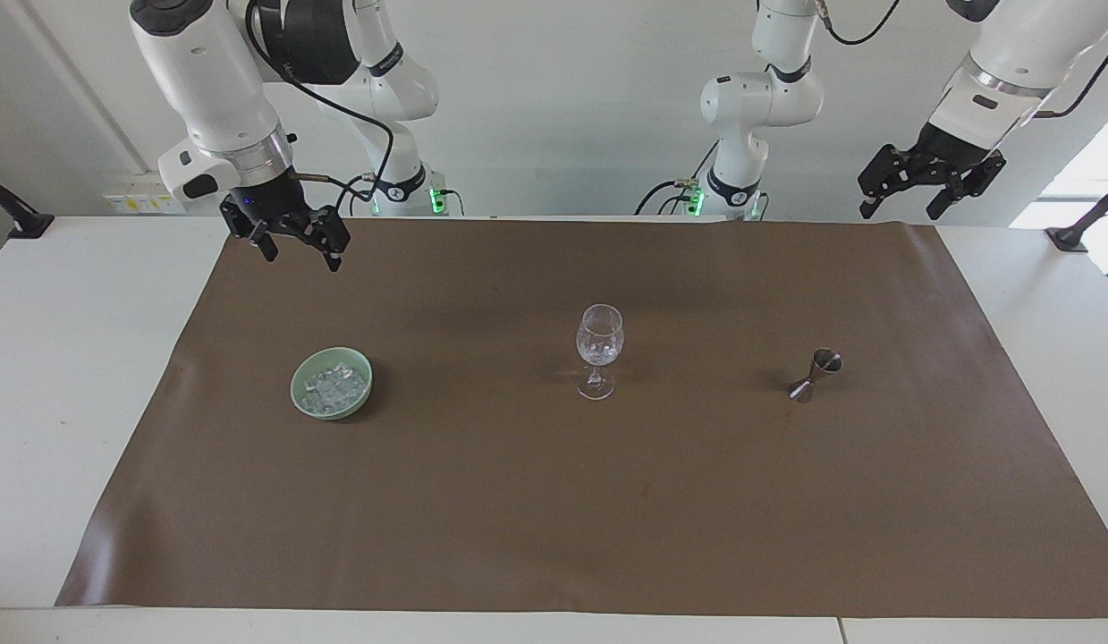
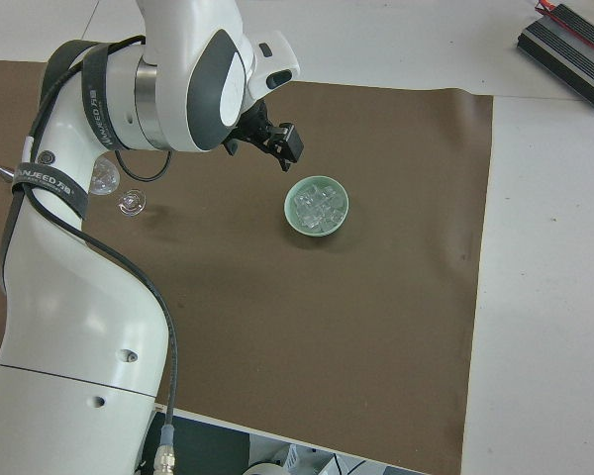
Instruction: Pour wine and add ice with both arms
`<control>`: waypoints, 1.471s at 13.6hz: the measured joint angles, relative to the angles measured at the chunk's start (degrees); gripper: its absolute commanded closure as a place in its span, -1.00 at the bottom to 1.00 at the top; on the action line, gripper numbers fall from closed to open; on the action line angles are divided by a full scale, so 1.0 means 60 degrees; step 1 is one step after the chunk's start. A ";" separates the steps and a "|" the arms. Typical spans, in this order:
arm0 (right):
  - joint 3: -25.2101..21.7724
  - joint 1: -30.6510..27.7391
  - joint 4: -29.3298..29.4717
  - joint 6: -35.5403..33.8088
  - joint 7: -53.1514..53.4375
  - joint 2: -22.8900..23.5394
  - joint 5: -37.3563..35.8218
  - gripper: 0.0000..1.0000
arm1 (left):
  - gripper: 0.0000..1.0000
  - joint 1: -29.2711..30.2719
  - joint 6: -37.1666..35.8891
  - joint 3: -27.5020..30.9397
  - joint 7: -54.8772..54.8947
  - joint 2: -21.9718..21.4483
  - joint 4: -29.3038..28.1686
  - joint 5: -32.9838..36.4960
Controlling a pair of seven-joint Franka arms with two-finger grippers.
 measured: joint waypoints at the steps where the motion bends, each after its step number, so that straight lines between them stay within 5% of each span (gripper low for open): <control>1: 0.0008 0.0001 0.0003 -0.0155 0.0000 -0.0025 0.0000 -1.00 | -1.00 0.0000 0.0000 0.0000 0.0052 0.0000 -0.0010 0.0000; 20: -0.0020 0.0024 0.0064 -0.0410 -0.0001 -0.0185 -0.0004 -1.00 | -1.00 0.0007 0.0000 0.0018 0.0117 -0.0009 -0.0014 0.0003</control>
